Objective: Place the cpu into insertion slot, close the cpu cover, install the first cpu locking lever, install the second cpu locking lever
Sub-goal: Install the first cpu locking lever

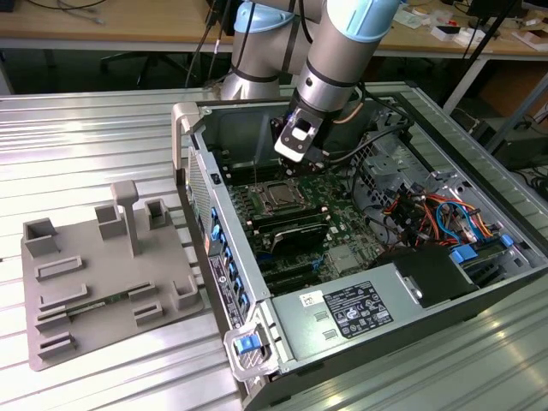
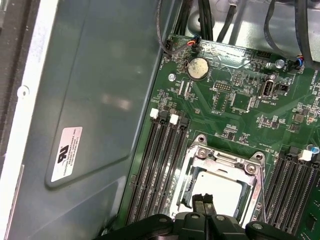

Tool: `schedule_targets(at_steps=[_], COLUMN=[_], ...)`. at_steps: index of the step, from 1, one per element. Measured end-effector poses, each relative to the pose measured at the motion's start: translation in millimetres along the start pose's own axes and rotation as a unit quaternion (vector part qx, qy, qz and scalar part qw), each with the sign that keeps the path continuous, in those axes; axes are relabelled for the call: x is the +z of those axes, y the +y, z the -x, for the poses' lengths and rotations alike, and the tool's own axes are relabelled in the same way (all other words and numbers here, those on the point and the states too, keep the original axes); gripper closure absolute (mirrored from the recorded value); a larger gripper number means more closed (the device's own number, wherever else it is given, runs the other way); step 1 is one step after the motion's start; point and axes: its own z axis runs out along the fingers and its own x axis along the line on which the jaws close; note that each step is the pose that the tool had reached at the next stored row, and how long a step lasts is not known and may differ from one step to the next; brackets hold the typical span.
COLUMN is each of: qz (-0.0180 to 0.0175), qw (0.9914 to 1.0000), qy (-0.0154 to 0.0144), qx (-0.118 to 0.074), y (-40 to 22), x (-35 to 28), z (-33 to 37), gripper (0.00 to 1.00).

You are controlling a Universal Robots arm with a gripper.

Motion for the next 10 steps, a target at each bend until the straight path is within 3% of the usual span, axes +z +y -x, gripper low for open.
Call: schedule_targets(at_steps=[10], qz=[0.0003], qw=[0.99998], qy=[0.003], qx=[-0.006], y=[0.0], x=[0.1], z=[0.0], gripper=[0.89])
